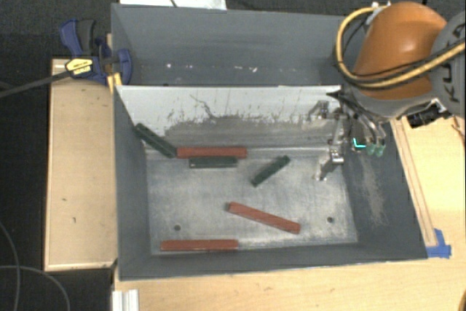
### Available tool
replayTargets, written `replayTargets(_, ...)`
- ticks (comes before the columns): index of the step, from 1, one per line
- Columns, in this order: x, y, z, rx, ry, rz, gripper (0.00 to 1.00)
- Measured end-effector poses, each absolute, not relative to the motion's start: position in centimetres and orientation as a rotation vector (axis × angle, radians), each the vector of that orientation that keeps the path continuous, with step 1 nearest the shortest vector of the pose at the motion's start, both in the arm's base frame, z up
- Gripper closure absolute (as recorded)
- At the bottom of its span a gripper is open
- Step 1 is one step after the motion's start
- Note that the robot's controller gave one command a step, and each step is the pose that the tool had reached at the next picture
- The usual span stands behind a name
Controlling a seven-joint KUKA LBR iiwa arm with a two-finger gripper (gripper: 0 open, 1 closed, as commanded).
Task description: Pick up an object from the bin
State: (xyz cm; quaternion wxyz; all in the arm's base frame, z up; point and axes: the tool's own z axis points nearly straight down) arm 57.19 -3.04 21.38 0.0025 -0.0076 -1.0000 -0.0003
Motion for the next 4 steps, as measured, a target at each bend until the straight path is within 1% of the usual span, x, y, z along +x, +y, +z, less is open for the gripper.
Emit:
replayTargets(1, 57.3, -3.0, 21.8, -0.023, -3.145, 0.000, 0.00)
replayTargets(2, 57.5, -2.3, 17.8, 0.011, -3.153, 0.001, 0.00)
replayTargets(3, 56.9, -0.8, 12.7, -0.140, -3.143, -0.001, 0.00)
replayTargets(4, 56.0, 0.7, 7.7, 0.096, -3.142, 0.000, 1.00)
